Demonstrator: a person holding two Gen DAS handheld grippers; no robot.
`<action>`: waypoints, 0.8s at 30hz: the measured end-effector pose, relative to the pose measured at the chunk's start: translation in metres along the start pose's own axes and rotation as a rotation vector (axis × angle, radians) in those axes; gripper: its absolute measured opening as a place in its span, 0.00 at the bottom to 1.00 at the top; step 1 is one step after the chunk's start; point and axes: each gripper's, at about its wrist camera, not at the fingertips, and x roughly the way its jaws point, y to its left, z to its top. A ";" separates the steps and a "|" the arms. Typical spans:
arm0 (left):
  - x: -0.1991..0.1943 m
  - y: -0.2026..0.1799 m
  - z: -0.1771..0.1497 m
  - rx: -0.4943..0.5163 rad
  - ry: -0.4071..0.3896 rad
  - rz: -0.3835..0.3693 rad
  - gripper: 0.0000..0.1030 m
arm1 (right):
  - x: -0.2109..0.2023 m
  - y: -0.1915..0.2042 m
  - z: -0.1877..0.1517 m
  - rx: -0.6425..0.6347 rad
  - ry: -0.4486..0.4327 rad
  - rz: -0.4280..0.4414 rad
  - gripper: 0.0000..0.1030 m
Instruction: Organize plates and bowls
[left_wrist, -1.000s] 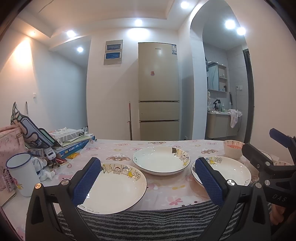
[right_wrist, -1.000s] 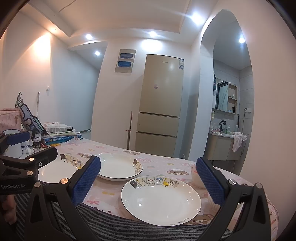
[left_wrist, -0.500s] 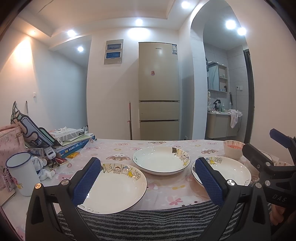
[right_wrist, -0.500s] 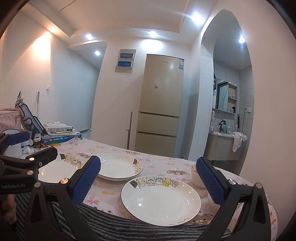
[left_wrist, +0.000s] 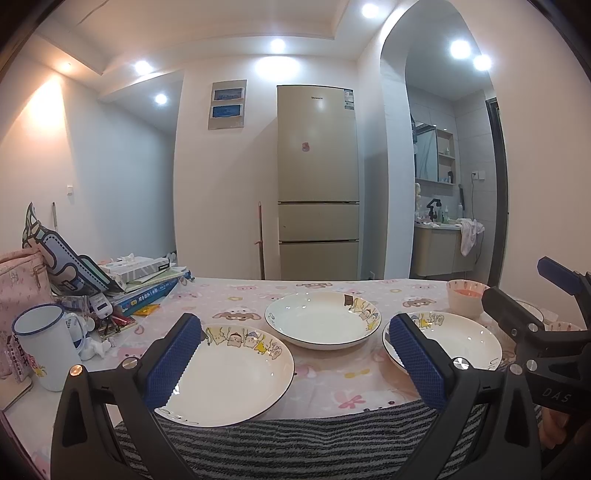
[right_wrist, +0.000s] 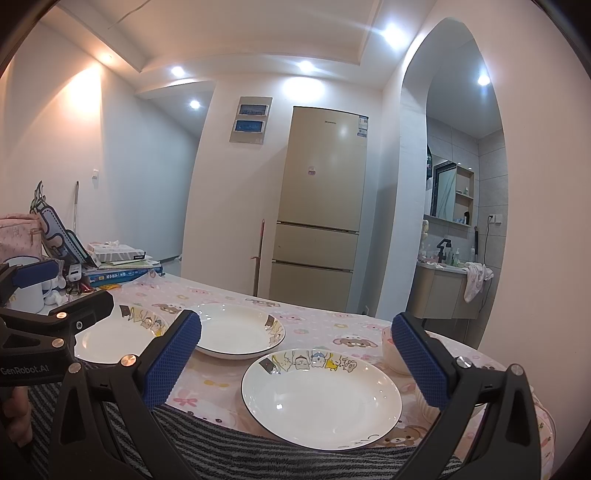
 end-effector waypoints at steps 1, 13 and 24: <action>0.000 0.000 0.000 0.000 0.000 0.000 1.00 | 0.000 0.000 0.000 0.000 -0.001 0.001 1.00; 0.000 0.000 0.000 -0.005 -0.002 -0.002 1.00 | -0.002 -0.001 -0.002 0.009 -0.012 -0.005 1.00; -0.002 0.001 0.004 -0.008 0.001 -0.041 1.00 | 0.001 -0.001 0.003 0.016 0.005 0.009 1.00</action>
